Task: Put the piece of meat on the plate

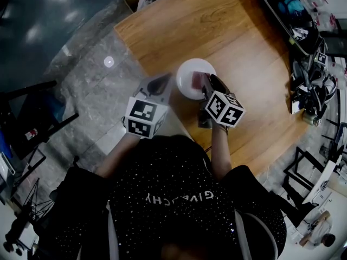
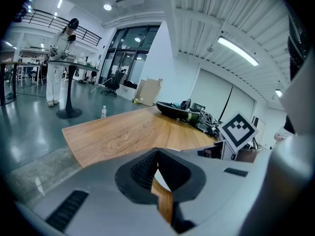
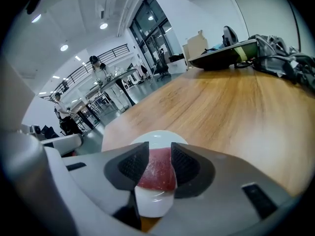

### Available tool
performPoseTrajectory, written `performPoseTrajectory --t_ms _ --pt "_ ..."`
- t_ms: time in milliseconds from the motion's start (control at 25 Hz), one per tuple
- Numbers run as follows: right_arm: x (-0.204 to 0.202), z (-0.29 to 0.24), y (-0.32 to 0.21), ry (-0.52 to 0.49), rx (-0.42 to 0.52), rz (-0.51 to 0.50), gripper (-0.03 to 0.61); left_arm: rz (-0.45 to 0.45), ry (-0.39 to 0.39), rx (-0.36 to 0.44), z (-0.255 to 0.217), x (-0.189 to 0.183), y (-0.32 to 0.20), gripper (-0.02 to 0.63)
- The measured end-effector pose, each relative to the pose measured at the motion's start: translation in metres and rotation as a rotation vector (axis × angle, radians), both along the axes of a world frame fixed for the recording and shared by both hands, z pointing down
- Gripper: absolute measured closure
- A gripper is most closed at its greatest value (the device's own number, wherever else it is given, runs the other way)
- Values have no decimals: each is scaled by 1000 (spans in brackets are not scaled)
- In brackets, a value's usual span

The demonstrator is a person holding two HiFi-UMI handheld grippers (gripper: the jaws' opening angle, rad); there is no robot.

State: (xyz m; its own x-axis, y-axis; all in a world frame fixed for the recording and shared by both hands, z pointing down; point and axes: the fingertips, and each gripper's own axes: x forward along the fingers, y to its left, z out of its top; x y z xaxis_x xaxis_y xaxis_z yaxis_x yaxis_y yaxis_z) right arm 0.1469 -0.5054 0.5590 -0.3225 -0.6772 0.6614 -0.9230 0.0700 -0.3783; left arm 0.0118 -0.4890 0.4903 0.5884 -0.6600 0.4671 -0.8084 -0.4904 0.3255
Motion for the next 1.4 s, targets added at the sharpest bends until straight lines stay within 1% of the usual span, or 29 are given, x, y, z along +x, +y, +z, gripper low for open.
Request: performPoseTrajectory --t_ms 160,320,520,760,1000,1120,1240,1400 --pt "-1 -6 -1 -2 21 5 448 8 -8 5 -2 0 2 604" --pt "2 -13 2 19 53 2 448 10 -12 14 -4 2 5 604" --pt "-3 -35 10 -5 160 -56 449 12 -9 39 -15 5 11 604" --pt "2 -62 21 -4 254 -50 453 13 -2 76 -31 13 17 603" --pt "12 -92 47 -16 323 -9 493 24 15 127 -47 28 34 604" --pt "8 -103 64 -46 341 -11 527 23 37 147 -55 35 48 604" --pt "5 -117 85 -56 366 -22 566 18 57 159 -60 40 66 603" --pt "4 -138 115 -73 418 -28 566 5 75 172 -63 44 92 604"
